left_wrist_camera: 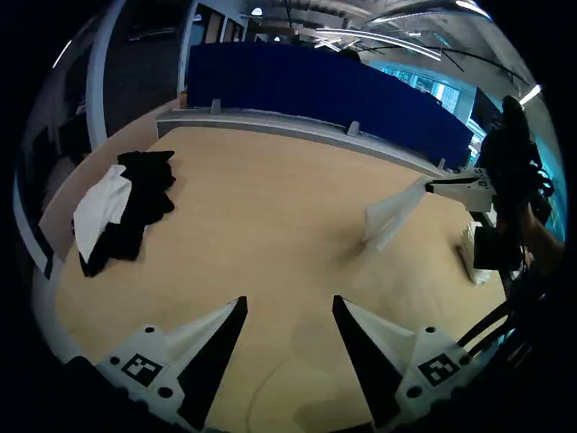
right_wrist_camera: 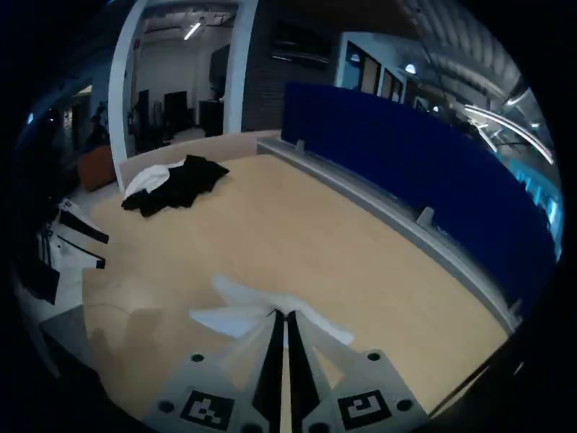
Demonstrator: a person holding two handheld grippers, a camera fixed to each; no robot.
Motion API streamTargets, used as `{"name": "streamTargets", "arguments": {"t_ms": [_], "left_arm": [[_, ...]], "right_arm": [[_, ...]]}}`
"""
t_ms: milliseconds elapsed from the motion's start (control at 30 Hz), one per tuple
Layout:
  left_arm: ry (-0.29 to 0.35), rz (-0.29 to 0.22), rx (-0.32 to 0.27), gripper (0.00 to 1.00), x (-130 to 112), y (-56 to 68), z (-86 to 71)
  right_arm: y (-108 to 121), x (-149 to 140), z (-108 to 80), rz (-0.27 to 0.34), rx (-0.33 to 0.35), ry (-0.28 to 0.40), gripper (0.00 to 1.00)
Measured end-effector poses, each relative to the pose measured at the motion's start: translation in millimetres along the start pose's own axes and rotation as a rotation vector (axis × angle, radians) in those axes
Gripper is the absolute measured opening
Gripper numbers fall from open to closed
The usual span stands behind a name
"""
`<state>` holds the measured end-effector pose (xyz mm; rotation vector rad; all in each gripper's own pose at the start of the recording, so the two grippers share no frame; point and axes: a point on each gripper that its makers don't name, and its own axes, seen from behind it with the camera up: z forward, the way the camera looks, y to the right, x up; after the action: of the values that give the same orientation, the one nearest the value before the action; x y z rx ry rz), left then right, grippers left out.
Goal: Fold towel
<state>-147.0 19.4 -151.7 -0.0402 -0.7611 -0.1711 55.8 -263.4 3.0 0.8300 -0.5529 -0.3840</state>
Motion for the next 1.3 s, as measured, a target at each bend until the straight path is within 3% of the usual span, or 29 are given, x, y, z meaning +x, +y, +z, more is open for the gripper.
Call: {"name": "streamTargets", "arguments": {"t_ms": [567, 900, 1300], "left_arm": [[0.003, 0.019, -0.031, 0.87, 7, 16.0, 5.7], [0.0, 0.045, -0.038, 0.87, 9, 25.2, 9.9], [-0.004, 0.046, -0.031, 0.87, 13, 27.4, 17.6]], "right_arm": [[45, -1, -49.8, 0.026, -0.061, 0.015, 0.03], [92, -8, -90.3, 0.045, -0.113, 0.017, 0.03], [149, -23, -135.5, 0.073, -0.183, 0.012, 0.03]]}}
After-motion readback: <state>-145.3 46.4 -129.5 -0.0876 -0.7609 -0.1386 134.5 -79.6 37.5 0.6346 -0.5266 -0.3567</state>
